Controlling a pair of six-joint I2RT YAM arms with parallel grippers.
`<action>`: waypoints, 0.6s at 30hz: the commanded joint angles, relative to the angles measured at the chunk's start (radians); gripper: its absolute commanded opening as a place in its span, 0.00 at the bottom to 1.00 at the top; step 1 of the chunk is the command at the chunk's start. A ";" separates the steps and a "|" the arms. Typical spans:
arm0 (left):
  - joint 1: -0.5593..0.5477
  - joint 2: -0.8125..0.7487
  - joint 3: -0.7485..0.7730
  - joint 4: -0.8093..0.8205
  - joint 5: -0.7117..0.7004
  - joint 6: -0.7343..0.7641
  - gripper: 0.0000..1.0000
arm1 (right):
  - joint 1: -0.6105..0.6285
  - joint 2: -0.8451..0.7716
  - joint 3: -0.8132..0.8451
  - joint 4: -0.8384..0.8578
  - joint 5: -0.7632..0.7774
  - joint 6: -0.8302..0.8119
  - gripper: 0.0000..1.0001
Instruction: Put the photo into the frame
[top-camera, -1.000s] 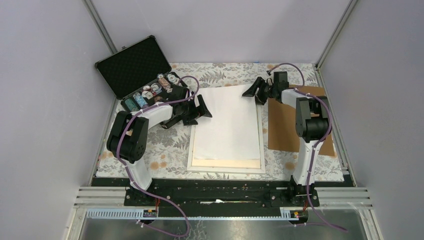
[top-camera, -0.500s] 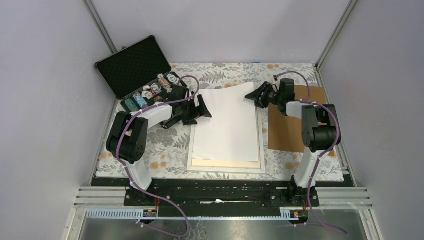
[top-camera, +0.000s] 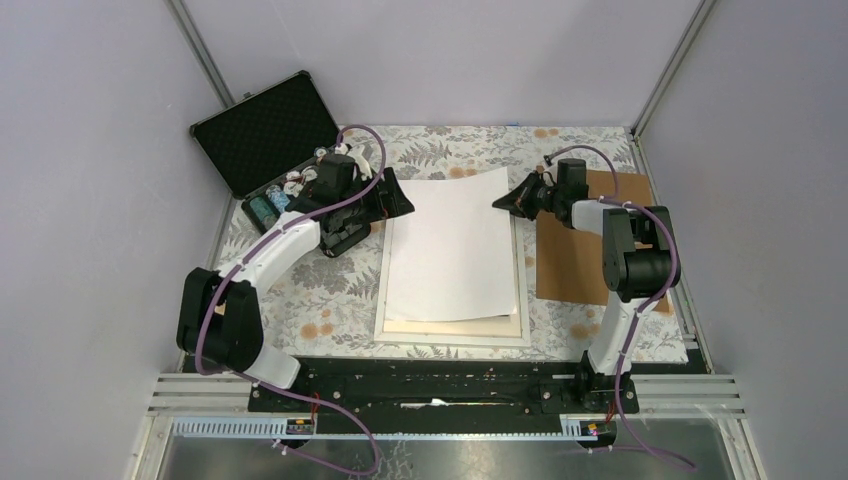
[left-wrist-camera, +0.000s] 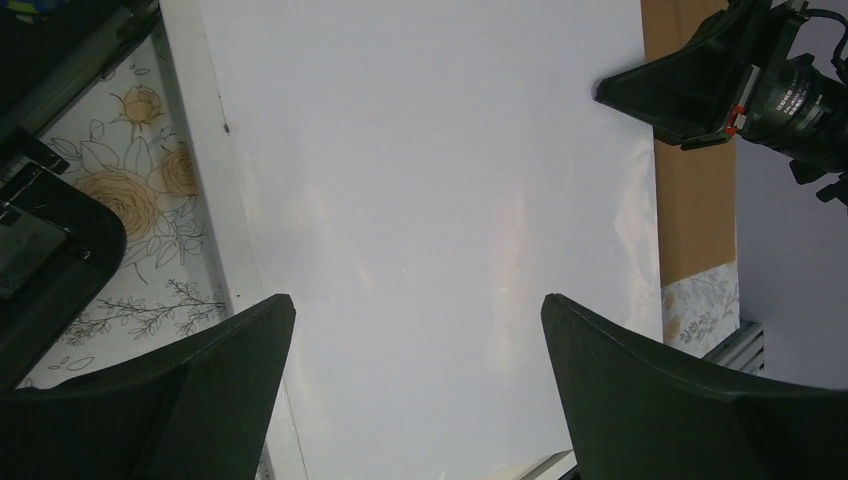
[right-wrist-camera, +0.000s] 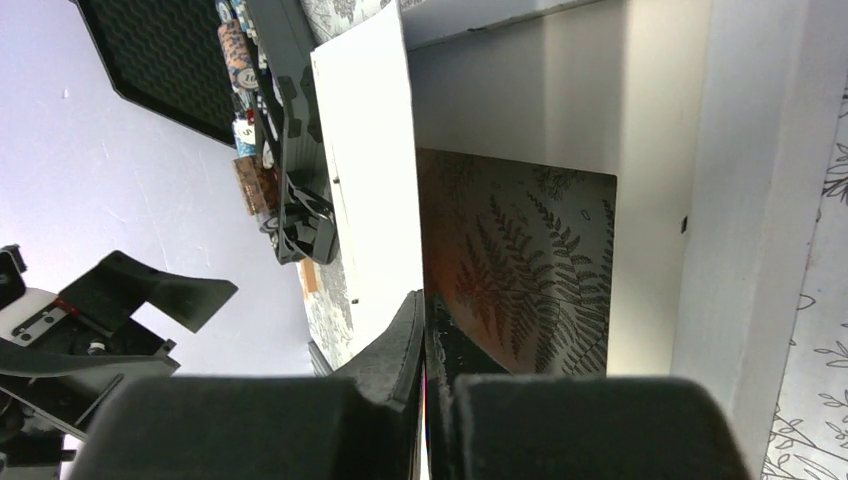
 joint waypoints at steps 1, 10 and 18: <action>0.005 -0.028 -0.002 0.017 -0.042 0.040 0.99 | 0.001 -0.005 0.035 -0.070 -0.043 -0.055 0.00; 0.005 -0.031 -0.003 0.020 -0.027 0.035 0.99 | 0.001 -0.020 0.018 -0.113 -0.044 -0.083 0.00; 0.005 -0.030 -0.005 0.023 -0.026 0.030 0.99 | 0.000 -0.070 -0.068 -0.027 0.017 -0.037 0.00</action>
